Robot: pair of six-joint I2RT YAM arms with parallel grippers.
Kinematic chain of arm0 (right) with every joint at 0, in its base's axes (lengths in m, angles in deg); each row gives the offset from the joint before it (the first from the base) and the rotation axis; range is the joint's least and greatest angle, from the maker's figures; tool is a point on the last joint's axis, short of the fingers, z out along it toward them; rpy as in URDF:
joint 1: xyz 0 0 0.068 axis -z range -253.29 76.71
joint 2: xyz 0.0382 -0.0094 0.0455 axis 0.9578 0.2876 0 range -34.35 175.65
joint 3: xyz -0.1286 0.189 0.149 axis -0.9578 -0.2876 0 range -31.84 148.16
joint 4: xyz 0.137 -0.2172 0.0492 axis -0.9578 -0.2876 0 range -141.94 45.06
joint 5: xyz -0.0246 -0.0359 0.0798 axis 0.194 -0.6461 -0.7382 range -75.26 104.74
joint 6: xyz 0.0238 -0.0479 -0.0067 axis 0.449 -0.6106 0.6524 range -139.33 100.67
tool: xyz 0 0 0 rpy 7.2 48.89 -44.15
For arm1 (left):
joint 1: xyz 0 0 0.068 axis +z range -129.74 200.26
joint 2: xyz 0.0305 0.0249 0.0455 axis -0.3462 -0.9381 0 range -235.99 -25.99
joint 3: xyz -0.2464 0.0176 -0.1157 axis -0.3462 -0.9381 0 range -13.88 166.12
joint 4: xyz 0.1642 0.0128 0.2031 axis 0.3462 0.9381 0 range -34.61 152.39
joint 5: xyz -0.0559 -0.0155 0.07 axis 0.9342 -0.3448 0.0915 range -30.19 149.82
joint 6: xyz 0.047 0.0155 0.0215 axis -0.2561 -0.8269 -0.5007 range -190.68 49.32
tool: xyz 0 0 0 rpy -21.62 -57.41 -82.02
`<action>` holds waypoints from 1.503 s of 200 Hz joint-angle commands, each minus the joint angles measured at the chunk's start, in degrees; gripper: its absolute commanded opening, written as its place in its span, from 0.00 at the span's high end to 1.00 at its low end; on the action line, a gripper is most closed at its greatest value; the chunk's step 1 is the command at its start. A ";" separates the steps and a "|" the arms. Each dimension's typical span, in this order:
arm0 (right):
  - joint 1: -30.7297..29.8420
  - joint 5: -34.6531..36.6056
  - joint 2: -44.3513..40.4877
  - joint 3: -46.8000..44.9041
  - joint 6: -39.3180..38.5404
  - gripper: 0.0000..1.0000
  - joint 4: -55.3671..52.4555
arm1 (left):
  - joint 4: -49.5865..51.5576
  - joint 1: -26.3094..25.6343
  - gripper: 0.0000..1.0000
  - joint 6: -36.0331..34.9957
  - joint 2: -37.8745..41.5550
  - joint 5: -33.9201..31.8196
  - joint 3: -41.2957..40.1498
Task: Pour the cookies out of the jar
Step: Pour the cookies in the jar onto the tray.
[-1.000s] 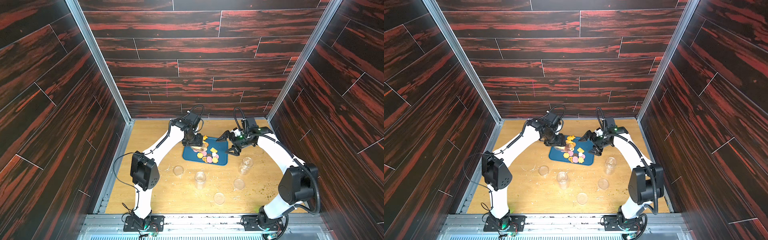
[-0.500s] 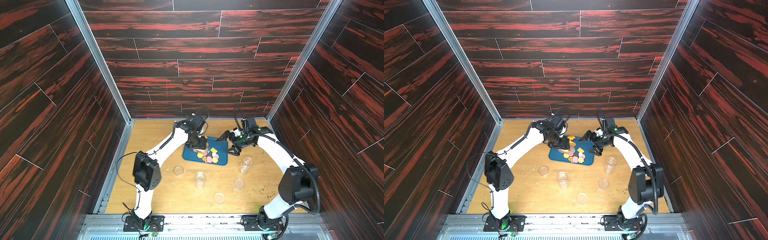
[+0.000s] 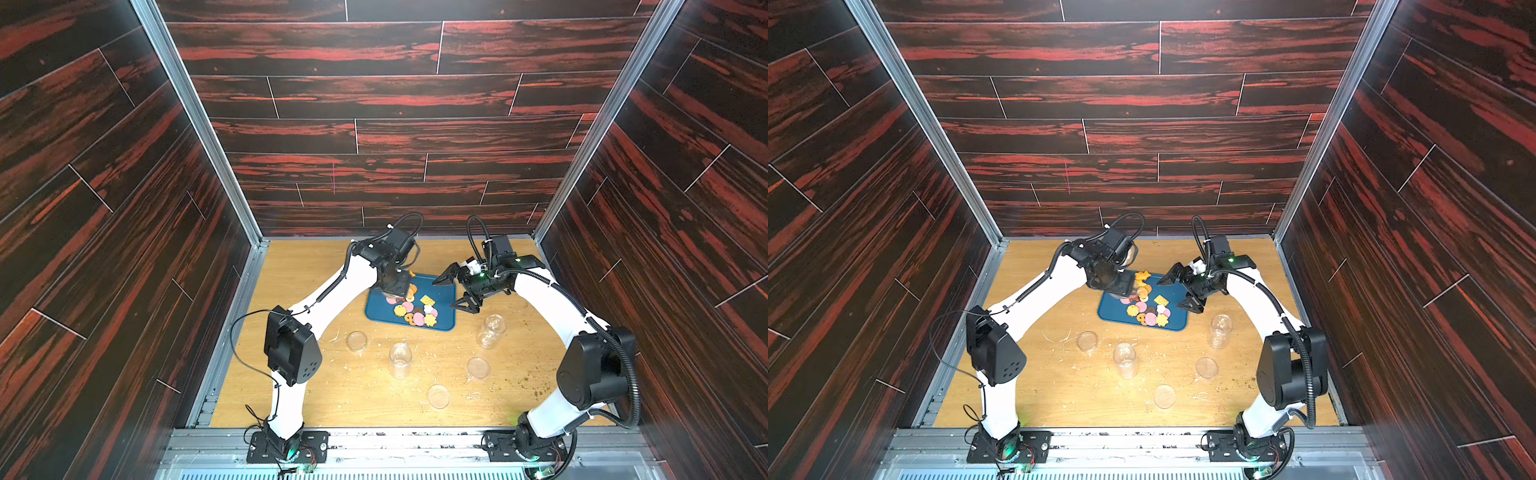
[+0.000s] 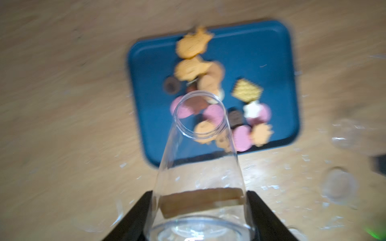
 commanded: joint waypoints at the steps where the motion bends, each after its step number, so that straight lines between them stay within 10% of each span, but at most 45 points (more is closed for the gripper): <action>1: 0.25 -0.05 -2.56 -0.13 -0.92 0.01 -0.37 | -7.99 -0.50 0.39 -0.38 4.30 0.88 -7.27; 54: 0.21 0.82 -2.92 -0.70 -1.54 0.01 -0.92 | -4.61 2.49 0.37 3.08 1.90 15.55 -4.31; 78: 0.22 0.15 -2.39 -0.46 -1.10 0.01 -0.66 | -8.03 3.13 0.38 5.31 4.10 7.30 -7.33; 99: 0.26 0.51 -2.51 -0.37 -1.11 0.01 -0.63 | -14.52 7.44 0.38 10.25 4.81 23.74 -12.01; 120: 0.24 0.41 -2.32 -0.42 -0.93 0.01 -0.56 | -1.39 3.95 0.39 1.14 1.84 4.31 -5.42; 128: 0.19 0.53 -2.36 -0.46 -0.97 0.01 -0.56 | 4.82 4.49 0.38 0.61 -0.21 8.38 -2.06; 147: 0.24 0.45 -1.85 -0.12 -1.14 0.01 -0.56 | -14.03 7.35 0.38 7.76 4.69 27.99 -13.29; 169: 0.13 0.36 -1.27 0.42 -0.97 0.01 -0.59 | -9.34 5.95 0.39 5.46 5.26 9.99 -10.84; 196: 0.20 0.41 -0.79 0.92 -1.61 0.01 -1.00 | -7.68 7.13 0.39 5.08 3.76 25.80 -7.05; 300: 0.25 -5.78 0.58 -3.26 -1.88 0.01 6.80 | -25.17 10.69 0.38 16.62 10.88 39.06 -15.64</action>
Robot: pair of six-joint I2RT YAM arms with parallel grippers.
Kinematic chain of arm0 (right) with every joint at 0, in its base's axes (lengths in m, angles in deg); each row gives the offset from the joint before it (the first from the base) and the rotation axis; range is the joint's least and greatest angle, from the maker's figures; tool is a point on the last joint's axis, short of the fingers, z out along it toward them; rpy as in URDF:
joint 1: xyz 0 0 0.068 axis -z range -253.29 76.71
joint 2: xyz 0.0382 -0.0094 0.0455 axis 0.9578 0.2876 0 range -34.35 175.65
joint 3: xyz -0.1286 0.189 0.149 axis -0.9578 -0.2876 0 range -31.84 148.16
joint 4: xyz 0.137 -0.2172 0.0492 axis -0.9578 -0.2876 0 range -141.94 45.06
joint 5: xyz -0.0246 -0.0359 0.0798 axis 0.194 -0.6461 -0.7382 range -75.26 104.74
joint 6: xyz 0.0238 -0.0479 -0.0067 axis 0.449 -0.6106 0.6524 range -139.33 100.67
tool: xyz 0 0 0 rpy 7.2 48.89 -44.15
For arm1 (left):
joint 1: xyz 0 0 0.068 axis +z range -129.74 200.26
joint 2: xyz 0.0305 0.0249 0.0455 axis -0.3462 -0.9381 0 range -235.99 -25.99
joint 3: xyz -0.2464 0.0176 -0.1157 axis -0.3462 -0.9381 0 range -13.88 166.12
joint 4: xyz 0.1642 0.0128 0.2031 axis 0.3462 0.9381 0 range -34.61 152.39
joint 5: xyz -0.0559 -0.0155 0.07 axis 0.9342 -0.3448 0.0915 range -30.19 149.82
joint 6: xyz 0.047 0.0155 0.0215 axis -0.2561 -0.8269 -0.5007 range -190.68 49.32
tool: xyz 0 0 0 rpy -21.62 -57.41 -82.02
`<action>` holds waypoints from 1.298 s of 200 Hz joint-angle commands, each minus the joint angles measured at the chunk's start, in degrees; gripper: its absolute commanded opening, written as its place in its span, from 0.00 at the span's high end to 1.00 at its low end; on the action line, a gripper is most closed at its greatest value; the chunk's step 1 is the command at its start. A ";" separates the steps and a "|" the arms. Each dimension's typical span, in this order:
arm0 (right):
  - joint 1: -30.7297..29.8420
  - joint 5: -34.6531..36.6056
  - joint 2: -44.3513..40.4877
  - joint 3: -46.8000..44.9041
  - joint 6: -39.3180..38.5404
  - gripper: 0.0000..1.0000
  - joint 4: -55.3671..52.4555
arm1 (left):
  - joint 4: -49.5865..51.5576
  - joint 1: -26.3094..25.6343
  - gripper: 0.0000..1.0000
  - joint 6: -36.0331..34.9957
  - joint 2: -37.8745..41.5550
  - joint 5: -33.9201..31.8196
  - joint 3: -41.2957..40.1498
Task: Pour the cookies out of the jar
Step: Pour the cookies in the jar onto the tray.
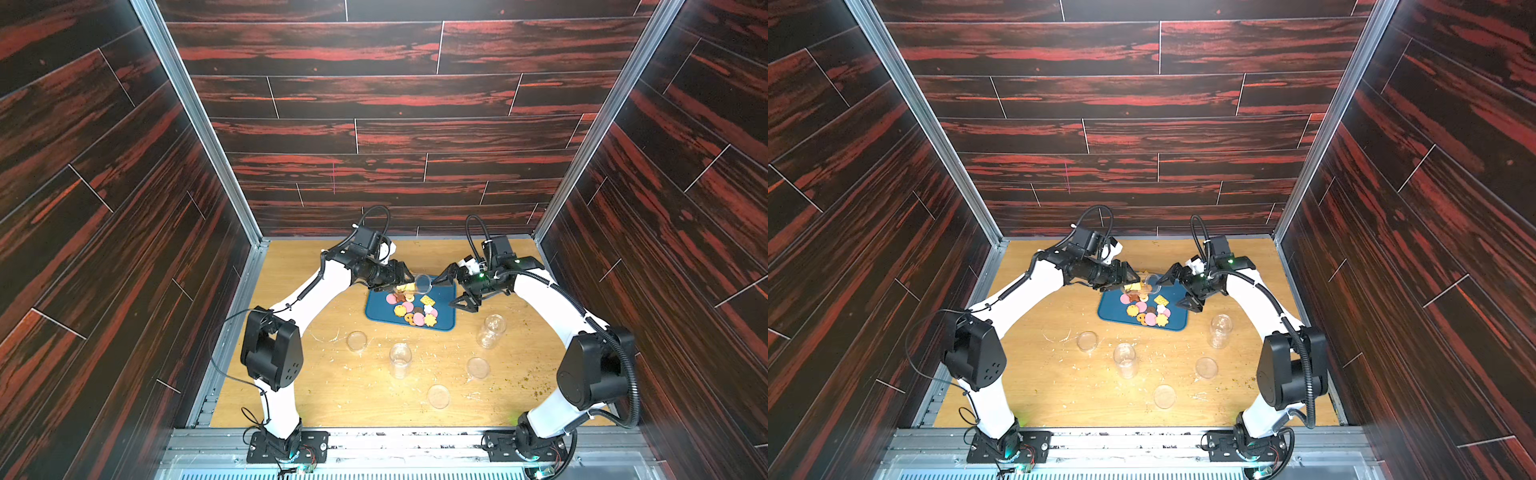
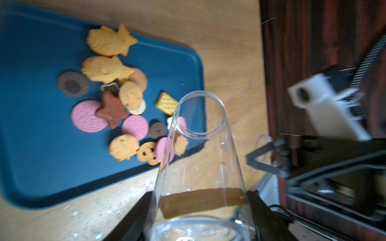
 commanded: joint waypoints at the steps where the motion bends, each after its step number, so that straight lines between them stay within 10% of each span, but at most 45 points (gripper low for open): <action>1: 0.26 -4.14 0.73 -1.62 1.46 0.01 4.02 | -2.14 0.31 0.38 1.70 4.75 3.86 -1.14; 67: 0.08 -7.26 5.13 0.74 10.39 0.01 11.86 | -3.94 0.37 0.39 2.65 9.32 4.49 -6.57; 168: -6.53 -13.66 8.49 -5.93 46.30 0.01 40.83 | -7.54 -4.61 0.39 0.07 12.79 -8.69 -8.19; 259: -7.09 -9.16 8.87 -7.80 48.75 0.17 43.79 | -9.28 -6.74 0.38 1.66 13.87 -8.02 -10.39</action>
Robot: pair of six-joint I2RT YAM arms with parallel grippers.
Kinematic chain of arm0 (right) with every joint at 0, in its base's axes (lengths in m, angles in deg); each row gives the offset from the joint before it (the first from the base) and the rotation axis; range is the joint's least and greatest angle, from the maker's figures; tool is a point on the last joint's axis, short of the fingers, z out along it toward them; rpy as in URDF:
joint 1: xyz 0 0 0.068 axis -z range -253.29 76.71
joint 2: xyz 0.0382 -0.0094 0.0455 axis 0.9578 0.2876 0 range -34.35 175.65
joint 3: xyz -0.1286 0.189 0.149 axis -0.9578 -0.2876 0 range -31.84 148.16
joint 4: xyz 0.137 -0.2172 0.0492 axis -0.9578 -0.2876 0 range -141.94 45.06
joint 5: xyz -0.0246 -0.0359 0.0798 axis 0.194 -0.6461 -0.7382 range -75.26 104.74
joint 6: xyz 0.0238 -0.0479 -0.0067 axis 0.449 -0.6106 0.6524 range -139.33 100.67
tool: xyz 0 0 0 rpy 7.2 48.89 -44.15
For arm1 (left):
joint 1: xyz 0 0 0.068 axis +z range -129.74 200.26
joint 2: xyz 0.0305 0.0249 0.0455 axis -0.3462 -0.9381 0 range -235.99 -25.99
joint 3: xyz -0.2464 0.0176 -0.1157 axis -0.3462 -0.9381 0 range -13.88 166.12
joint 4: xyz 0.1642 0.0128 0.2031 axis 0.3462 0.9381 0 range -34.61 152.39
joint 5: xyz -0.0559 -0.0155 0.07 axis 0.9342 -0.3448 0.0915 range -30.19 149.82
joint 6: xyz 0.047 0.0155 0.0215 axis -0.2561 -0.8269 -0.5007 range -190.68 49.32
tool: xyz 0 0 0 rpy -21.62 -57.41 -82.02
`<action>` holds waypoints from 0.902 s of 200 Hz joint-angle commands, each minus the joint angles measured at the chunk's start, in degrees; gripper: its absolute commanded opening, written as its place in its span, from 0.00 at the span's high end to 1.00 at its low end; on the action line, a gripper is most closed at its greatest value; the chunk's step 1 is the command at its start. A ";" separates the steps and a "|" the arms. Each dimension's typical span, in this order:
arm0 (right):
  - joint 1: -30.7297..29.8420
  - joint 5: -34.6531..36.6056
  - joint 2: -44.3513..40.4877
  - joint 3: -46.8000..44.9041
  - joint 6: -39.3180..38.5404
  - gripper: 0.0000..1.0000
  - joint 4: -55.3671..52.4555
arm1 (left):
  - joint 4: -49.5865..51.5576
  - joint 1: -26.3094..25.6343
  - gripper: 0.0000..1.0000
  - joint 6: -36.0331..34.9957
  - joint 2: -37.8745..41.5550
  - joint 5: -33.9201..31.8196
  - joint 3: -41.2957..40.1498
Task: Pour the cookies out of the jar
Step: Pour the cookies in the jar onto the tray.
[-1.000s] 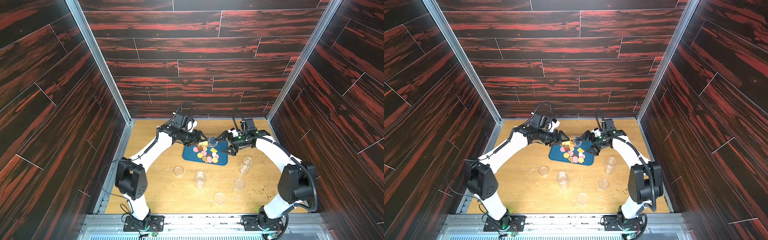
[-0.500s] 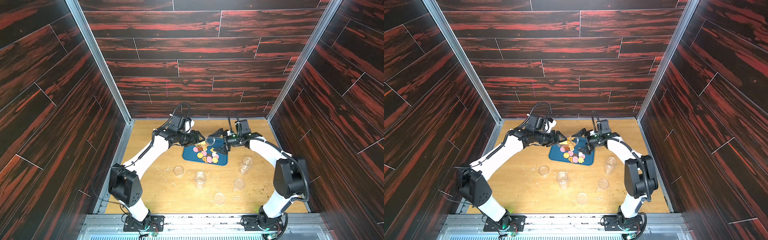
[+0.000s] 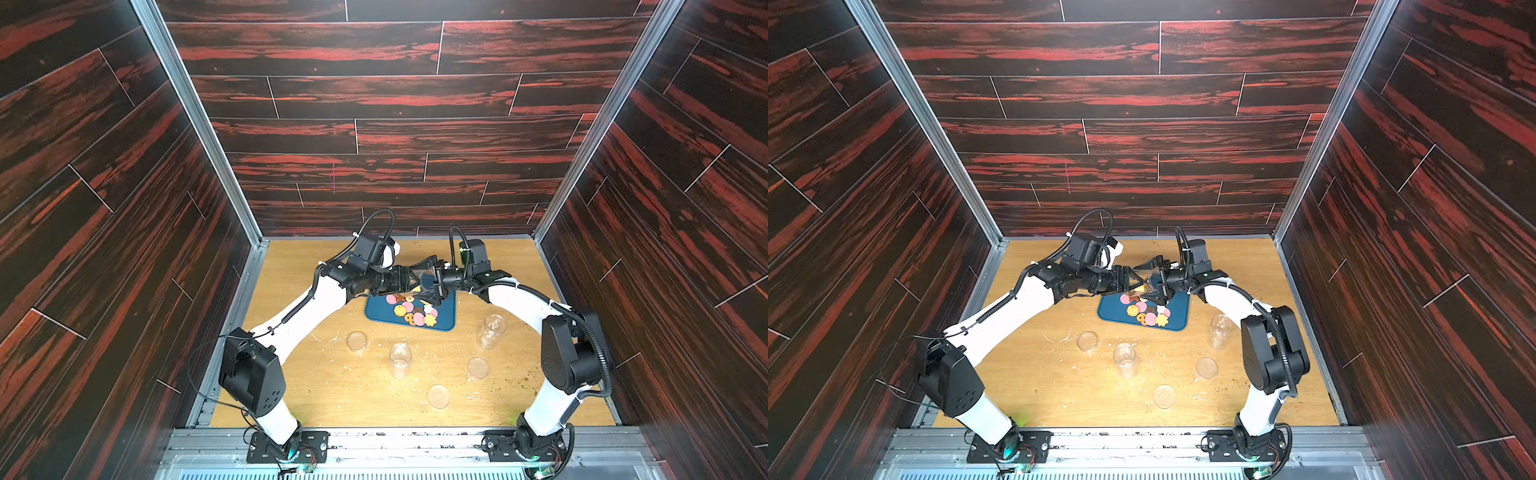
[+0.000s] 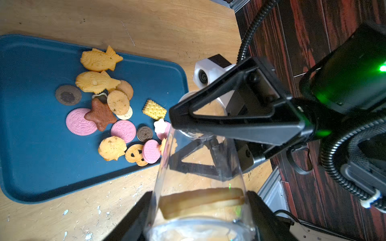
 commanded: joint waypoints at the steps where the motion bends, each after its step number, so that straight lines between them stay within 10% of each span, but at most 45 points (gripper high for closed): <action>1: -0.26 0.83 1.33 -1.25 1.58 0.17 2.77 | -1.89 -0.67 0.38 0.27 3.20 1.43 -0.86; 68: -0.20 1.81 0.84 -3.21 3.15 0.29 5.68 | -2.64 -0.67 0.33 0.53 3.09 2.20 -1.19; 120: -0.27 1.80 0.95 -3.39 3.75 0.30 6.75 | -4.08 -0.67 0.00 1.59 2.72 2.60 -3.03; 145: -0.24 1.43 0.89 -3.94 4.42 0.30 7.72 | -4.21 -0.67 0.04 1.38 2.62 1.96 -3.51; 180: -0.24 0.97 0.73 -4.58 5.43 0.29 9.22 | -0.80 -0.58 0.36 -0.92 1.37 2.58 -1.32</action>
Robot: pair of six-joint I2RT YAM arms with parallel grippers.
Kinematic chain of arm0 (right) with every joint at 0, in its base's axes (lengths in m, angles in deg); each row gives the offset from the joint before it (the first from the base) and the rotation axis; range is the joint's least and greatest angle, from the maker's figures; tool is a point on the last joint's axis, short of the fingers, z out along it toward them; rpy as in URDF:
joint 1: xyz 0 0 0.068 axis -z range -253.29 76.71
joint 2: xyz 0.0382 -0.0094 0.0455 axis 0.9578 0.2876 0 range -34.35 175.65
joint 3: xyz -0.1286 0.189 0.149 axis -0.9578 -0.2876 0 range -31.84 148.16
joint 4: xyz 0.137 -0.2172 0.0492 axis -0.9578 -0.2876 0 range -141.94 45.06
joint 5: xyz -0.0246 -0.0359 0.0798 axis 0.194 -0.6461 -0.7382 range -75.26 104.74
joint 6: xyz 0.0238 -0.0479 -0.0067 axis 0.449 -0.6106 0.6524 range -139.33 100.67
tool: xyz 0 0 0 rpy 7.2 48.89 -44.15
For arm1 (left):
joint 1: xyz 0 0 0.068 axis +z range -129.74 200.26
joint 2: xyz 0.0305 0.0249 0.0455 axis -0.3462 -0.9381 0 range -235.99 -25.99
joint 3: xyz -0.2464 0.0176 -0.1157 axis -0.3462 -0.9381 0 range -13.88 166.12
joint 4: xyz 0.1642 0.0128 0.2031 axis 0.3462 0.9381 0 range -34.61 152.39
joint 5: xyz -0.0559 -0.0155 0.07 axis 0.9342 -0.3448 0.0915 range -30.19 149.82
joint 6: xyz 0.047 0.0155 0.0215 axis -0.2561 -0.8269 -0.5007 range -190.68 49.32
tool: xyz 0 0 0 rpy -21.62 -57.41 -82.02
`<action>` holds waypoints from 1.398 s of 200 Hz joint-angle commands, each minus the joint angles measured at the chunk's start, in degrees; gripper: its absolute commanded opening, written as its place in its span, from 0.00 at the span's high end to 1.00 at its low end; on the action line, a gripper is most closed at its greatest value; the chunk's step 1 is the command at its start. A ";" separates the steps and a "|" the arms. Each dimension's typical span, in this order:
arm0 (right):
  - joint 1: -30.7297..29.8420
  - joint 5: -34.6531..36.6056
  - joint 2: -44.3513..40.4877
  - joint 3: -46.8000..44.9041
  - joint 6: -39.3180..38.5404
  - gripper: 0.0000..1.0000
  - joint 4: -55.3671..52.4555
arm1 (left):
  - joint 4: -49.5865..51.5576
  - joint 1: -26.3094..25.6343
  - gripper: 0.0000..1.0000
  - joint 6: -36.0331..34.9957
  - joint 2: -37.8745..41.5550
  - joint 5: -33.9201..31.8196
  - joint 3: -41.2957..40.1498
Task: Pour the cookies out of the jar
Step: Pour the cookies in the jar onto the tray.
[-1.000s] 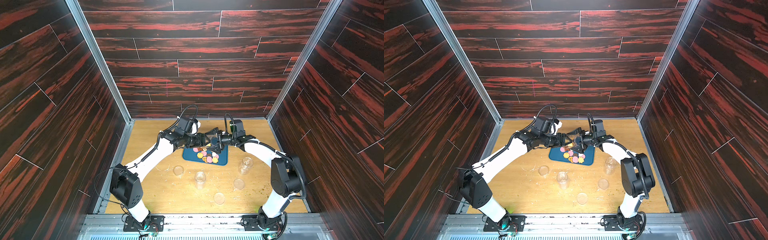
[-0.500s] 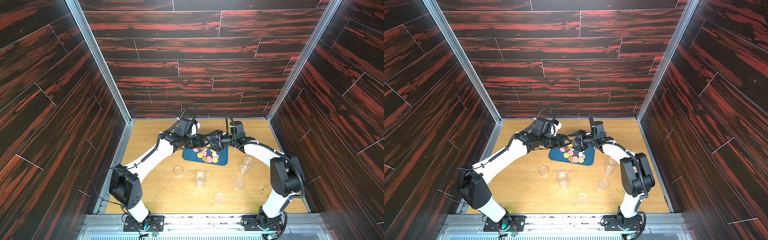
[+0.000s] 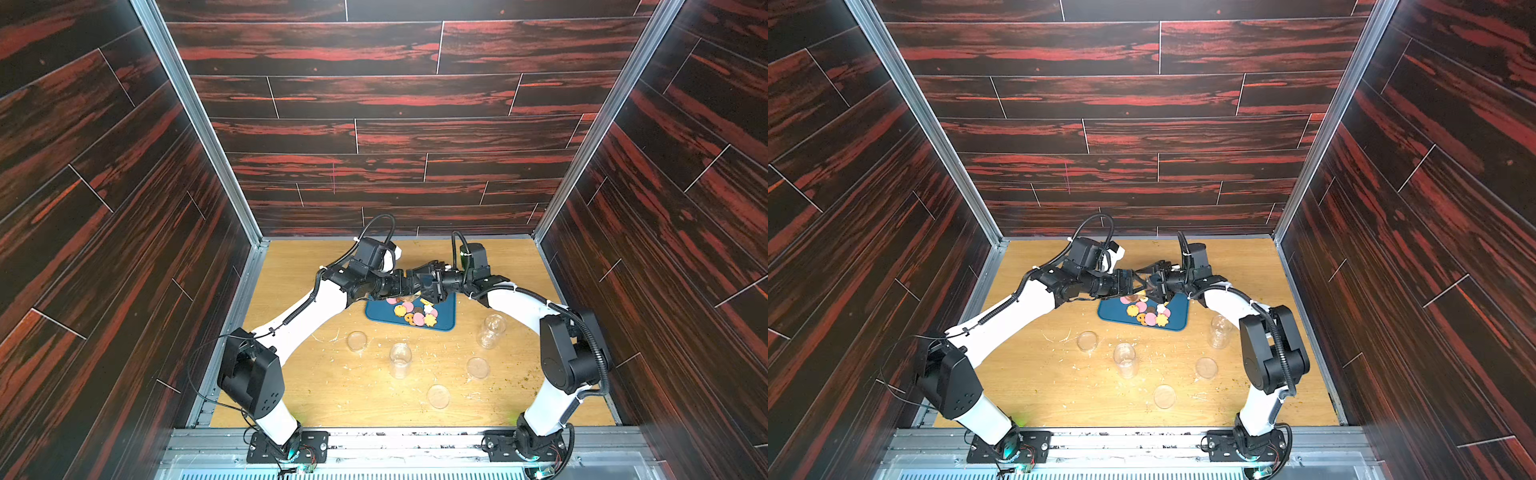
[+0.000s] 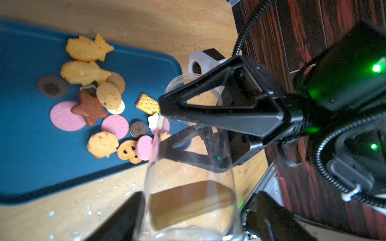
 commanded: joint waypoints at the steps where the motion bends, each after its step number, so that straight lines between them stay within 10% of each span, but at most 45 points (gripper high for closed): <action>1: -0.28 -0.52 0.73 -0.75 1.21 0.29 1.66 | 1.35 -0.23 0.36 -1.66 0.93 0.88 1.58; 56: -0.28 -0.64 0.64 -0.81 0.42 0.17 0.94 | 4.02 0.34 0.31 -2.61 1.86 -0.28 2.12; 105: -0.43 -0.85 0.55 -2.19 3.11 0.38 5.51 | 1.23 0.34 0.05 -1.29 3.46 -0.40 -0.42; 145: -0.59 -1.25 0.42 -3.62 4.63 0.41 7.76 | 0.82 0.34 0.27 -0.42 2.75 0.68 -0.97; 194: -0.50 -1.43 0.12 -3.85 2.63 0.19 4.55 | 6.62 0.60 0.29 -2.56 2.72 -0.85 1.76; 279: -0.34 -1.98 -1.36 -5.16 -0.76 0.14 -0.41 | 21.66 1.66 0.33 -7.11 -1.82 -6.65 8.38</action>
